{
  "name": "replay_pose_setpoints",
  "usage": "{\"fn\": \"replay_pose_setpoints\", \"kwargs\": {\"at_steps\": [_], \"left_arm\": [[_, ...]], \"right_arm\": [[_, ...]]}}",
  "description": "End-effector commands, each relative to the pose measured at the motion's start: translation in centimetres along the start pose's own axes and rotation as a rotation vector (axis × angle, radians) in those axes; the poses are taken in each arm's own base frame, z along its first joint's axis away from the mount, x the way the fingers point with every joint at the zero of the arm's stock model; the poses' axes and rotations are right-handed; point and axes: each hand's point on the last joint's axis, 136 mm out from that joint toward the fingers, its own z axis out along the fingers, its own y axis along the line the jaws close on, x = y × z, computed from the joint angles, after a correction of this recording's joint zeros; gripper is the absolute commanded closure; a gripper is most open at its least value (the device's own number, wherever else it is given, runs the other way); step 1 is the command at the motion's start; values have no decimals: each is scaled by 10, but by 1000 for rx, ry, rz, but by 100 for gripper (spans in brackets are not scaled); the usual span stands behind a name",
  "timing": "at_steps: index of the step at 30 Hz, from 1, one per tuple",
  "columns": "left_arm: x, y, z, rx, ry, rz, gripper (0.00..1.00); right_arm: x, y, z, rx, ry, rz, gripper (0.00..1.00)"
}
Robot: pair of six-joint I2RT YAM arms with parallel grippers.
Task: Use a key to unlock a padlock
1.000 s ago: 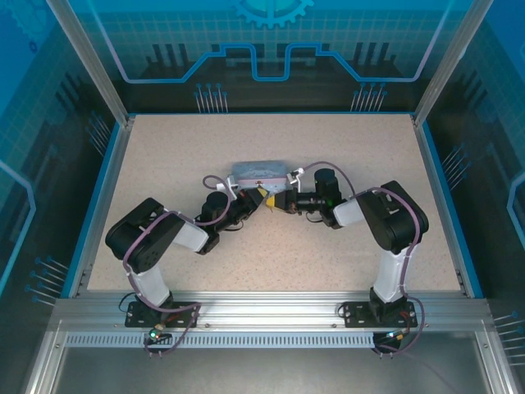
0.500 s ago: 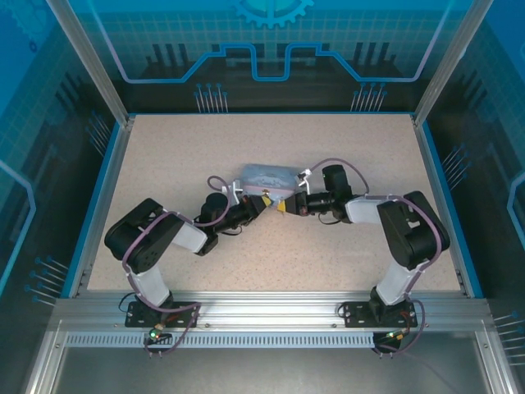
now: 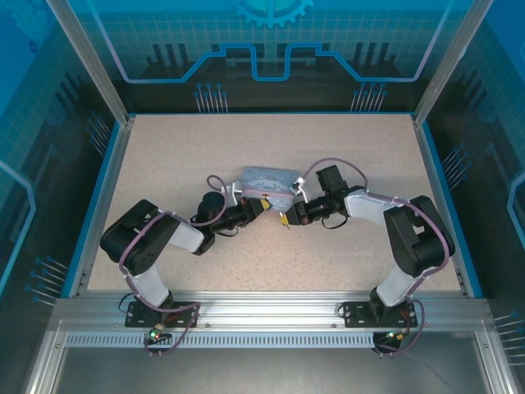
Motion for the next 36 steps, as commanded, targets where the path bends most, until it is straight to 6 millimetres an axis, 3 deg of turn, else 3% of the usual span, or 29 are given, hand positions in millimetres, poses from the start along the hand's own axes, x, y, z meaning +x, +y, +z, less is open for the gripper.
{"fn": "replay_pose_setpoints", "kwargs": {"at_steps": [1, 8, 19, 36], "left_arm": [[-2, -21, -1, 66, 16, 81, 100], [1, -22, -4, 61, 29, 104, 100], [-1, -24, -3, 69, 22, 99, 100], [0, -23, -3, 68, 27, 101, 100]], "right_arm": [[-1, 6, 4, 37, 64, -48, 100], [-11, 4, 7, 94, 118, -59, 100], [-2, 1, 18, 127, 178, -62, 100], [-17, 4, 25, 128, 181, -72, 100]]}}
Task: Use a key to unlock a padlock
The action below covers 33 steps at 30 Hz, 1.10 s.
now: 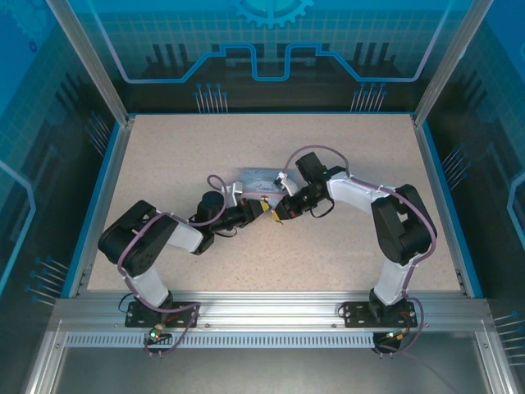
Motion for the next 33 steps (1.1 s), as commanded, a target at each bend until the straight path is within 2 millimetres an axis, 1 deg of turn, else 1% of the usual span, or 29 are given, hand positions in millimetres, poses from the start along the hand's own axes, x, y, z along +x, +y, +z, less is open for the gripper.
{"fn": "replay_pose_setpoints", "kwargs": {"at_steps": [1, 8, 15, 17, 22, 25, 30, 33], "left_arm": [[-4, -24, -1, 76, -1, 68, 100], [-4, -24, 0, 75, 2, 67, 100], [-3, -21, -1, 69, 8, 68, 100], [-2, -20, -1, 66, 9, 67, 100], [0, -18, -1, 61, 16, 71, 100], [0, -18, 0, 60, 20, 73, 100], [1, -17, -1, 60, 20, 69, 100], [0, -16, -2, 57, 9, 69, 100]], "right_arm": [[0, 5, 6, -10, 24, -16, 100], [-3, 8, 8, -19, 26, -25, 100], [-11, 11, 6, -25, 2, -37, 100], [-14, 11, 4, -30, -14, -32, 100], [-23, 10, -11, -61, -87, -14, 100], [-26, 12, -15, -77, -105, -15, 100], [-28, 9, -15, -85, -116, -5, 100], [-29, 10, -20, -111, -152, 7, 100]]}}
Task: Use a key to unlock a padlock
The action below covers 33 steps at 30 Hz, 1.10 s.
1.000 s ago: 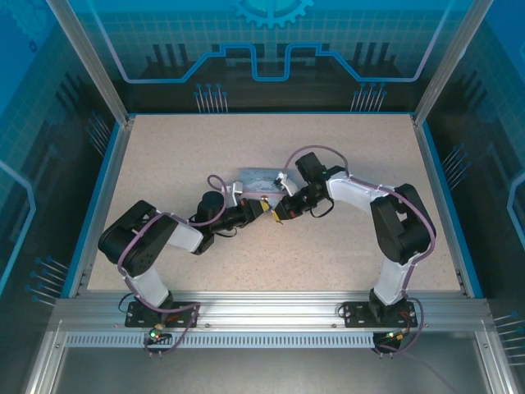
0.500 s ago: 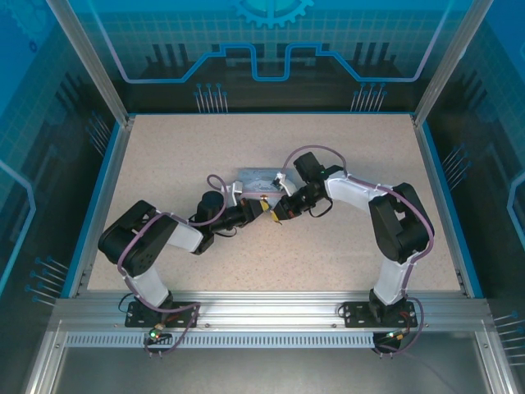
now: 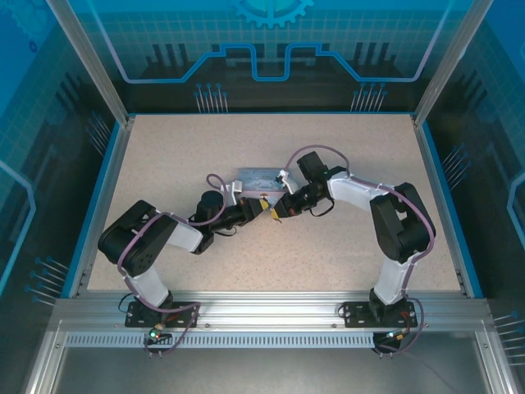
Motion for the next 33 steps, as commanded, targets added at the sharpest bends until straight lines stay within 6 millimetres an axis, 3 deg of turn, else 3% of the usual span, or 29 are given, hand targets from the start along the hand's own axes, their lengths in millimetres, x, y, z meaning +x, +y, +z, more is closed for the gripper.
{"fn": "replay_pose_setpoints", "kwargs": {"at_steps": [1, 10, 24, 33], "left_arm": [[4, -16, -2, 54, 24, 42, 100], [2, -21, -1, 73, 21, 40, 100], [-3, -23, 0, 72, 2, 42, 100], [-1, -23, -2, 63, 12, 55, 100]], "right_arm": [[-23, 12, -21, -66, -126, -36, 100], [-22, 13, -30, -127, -203, -9, 100], [19, 3, -1, -5, -10, -13, 100], [5, 5, 5, 18, -6, -31, 100]]}}
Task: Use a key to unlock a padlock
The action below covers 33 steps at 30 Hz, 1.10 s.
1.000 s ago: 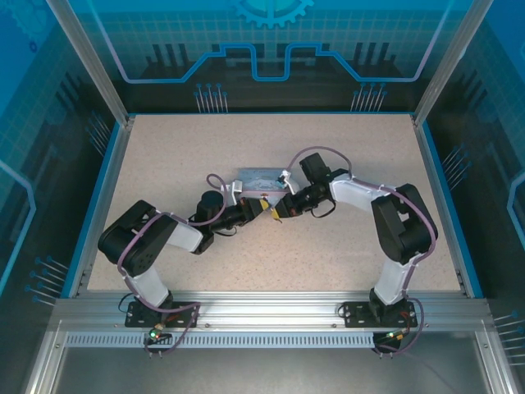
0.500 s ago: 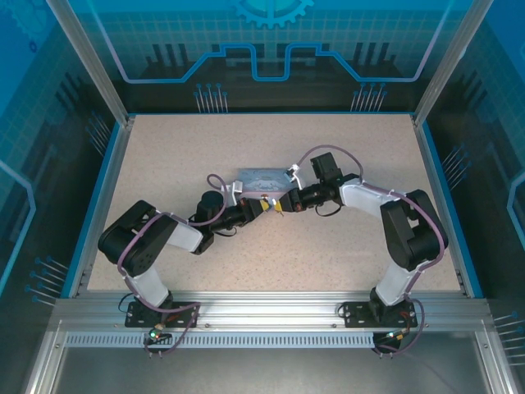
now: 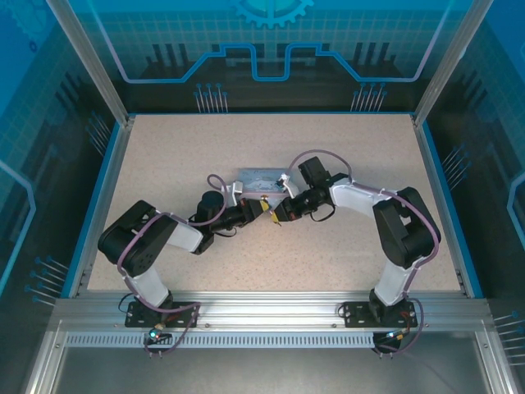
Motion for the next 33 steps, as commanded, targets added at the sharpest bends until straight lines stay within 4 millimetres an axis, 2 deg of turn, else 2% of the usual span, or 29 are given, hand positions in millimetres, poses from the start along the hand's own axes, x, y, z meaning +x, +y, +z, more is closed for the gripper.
{"fn": "replay_pose_setpoints", "kwargs": {"at_steps": [1, 13, 20, 33], "left_arm": [[-3, -23, -2, 69, -1, 61, 100], [0, -23, -2, 73, 11, 67, 100], [2, -20, -3, 63, 15, 67, 100], [2, -18, -2, 59, 15, 59, 100]], "right_arm": [[-5, 0, 2, 17, 15, -12, 100], [-18, 4, -3, 10, -7, -29, 100], [-30, 8, -21, -58, -107, -18, 100], [-31, 7, -33, -95, -172, -7, 100]]}}
